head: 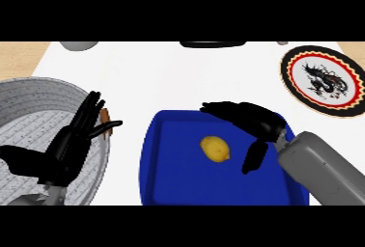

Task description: Pick the lemon from the tray and place it in the plate

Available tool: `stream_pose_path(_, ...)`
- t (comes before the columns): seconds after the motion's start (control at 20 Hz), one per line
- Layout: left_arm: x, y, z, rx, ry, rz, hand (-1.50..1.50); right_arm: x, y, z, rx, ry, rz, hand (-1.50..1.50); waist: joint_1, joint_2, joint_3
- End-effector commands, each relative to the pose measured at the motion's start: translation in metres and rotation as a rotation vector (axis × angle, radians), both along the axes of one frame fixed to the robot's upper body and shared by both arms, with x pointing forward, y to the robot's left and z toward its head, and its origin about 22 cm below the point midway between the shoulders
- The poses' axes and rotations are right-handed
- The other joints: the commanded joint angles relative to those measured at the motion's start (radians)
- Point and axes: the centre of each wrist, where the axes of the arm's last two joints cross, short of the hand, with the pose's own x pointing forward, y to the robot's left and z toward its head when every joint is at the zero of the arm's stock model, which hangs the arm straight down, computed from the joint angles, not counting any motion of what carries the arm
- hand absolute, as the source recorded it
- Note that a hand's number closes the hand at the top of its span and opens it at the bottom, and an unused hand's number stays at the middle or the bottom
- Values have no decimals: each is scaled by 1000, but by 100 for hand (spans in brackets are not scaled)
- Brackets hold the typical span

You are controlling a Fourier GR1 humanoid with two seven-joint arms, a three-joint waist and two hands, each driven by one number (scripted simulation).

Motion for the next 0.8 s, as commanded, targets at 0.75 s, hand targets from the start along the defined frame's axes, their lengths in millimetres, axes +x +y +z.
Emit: stream_pose_path(0.75, -24, -1, -62, 46, 325, 62, 0, -17, 34, -37, -140, -51, -45, -150, 10, 28, -37)
